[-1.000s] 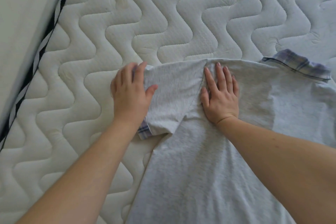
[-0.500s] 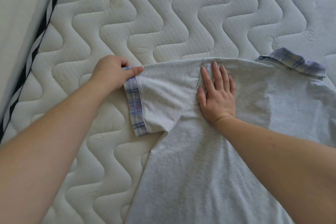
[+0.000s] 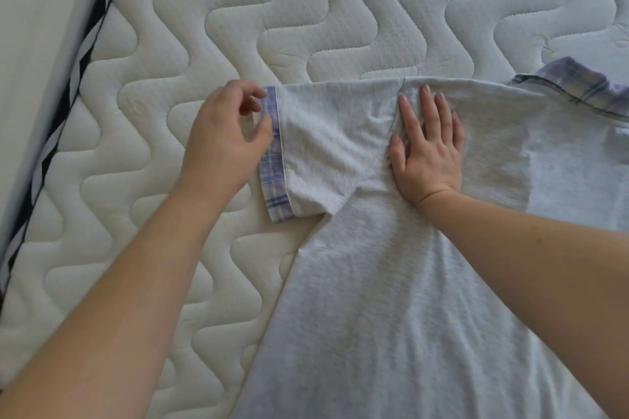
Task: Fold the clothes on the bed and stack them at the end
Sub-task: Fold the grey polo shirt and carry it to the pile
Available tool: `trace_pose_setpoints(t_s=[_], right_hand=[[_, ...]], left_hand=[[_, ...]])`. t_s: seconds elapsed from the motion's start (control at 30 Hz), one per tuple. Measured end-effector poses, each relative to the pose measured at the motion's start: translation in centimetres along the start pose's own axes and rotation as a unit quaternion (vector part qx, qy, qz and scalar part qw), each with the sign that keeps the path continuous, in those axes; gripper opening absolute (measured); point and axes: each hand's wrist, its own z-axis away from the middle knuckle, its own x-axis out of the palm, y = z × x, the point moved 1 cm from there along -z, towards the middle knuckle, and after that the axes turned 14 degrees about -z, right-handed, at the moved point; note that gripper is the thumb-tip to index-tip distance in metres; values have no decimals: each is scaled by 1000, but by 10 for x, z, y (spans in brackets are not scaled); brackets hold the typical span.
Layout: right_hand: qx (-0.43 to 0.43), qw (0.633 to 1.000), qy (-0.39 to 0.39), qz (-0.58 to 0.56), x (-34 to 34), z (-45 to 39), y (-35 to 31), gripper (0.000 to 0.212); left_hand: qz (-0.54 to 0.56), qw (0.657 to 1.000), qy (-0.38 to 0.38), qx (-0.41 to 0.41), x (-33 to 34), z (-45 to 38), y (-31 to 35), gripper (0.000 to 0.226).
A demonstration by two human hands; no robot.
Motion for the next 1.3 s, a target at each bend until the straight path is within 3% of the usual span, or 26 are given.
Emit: trace_pose_setpoints(t_s=[0.13, 0.27, 0.4, 0.53, 0.63, 0.8, 1.0, 1.17, 1.3], right_hand=[[-1, 1000, 1, -6, 0, 0, 0, 60], [-4, 1000, 8, -8, 0, 1, 0, 60], [-8, 1000, 17, -9, 1, 0, 1, 59], [-7, 1000, 20, -10, 1, 0, 1, 59], [-10, 1000, 22, -13, 1, 0, 1, 59], [-6, 1000, 22, -9, 0, 1, 0, 61], [-4, 1000, 13, 0, -1, 0, -2, 61], [-3, 1000, 11, 0, -2, 0, -3, 61], [-1, 1000, 9, -1, -3, 1, -3, 63]], left_hand=[[-62, 978, -82, 181, 23, 61, 15, 34], [-163, 955, -125, 214, 51, 100, 9, 57], [-200, 954, -43, 221, 69, 104, 3, 58], [-264, 933, 22, 243, 79, 93, 10, 45], [-247, 933, 63, 254, 81, 84, 24, 34], [-161, 954, 64, 246, 73, 91, 38, 35], [-100, 971, -124, 179, 62, 106, 37, 43], [-138, 971, -158, 116, 60, 106, 55, 49], [-225, 958, -139, 112, 75, 89, 73, 26]])
